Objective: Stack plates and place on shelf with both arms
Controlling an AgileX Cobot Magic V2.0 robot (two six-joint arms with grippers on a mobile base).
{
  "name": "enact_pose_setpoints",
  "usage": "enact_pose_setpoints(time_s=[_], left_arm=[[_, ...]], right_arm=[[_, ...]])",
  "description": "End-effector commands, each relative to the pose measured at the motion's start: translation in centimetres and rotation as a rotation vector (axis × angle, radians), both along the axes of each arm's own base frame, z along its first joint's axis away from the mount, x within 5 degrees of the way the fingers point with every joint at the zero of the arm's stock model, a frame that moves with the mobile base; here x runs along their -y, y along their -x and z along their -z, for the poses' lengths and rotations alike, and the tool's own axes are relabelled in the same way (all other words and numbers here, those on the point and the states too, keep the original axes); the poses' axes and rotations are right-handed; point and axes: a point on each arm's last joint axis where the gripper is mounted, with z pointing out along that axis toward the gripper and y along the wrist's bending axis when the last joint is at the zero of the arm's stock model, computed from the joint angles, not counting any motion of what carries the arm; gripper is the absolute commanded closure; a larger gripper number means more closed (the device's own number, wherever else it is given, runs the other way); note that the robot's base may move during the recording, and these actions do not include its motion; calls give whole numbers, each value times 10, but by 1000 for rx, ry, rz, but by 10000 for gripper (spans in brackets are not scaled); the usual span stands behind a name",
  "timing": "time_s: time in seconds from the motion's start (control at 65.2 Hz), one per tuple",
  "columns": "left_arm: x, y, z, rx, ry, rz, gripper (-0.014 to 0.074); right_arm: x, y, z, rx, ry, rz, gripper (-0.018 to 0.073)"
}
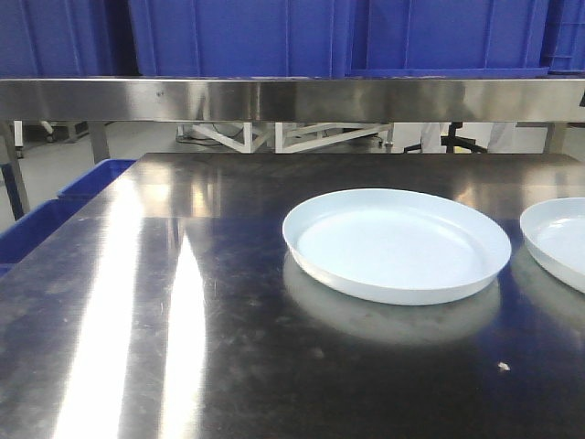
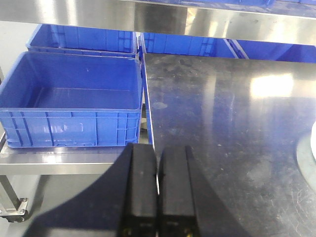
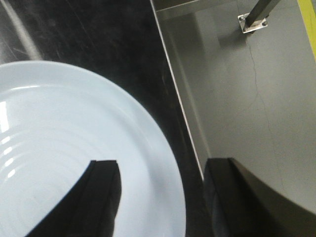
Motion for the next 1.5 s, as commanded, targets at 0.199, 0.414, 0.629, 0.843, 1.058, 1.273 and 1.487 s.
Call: enact_pose_setpoints(time_s=[0.199, 0.414, 0.629, 0.843, 1.058, 1.273, 1.487], left_arm=[[0, -3, -18, 118, 31, -12, 512], [0, -3, -18, 118, 31, -12, 512], [0, -3, -18, 118, 31, -12, 512], [0, -3, -18, 118, 31, -12, 512], [0, -3, -18, 118, 31, -12, 512], [0, -3, -18, 115, 31, -12, 512], [0, -3, -18, 115, 31, -12, 512]], right_arm=[[5, -9, -9, 65, 30, -1, 72], [6, -12, -1, 34, 28, -6, 72], [7, -14, 3, 22, 25, -6, 173], [8, -13, 1, 22, 47, -19, 487], [7, -10, -36, 138, 89, -18, 502], [1, 1, -91, 324, 134, -15, 502], [-25, 9, -126, 457, 94, -66, 502]])
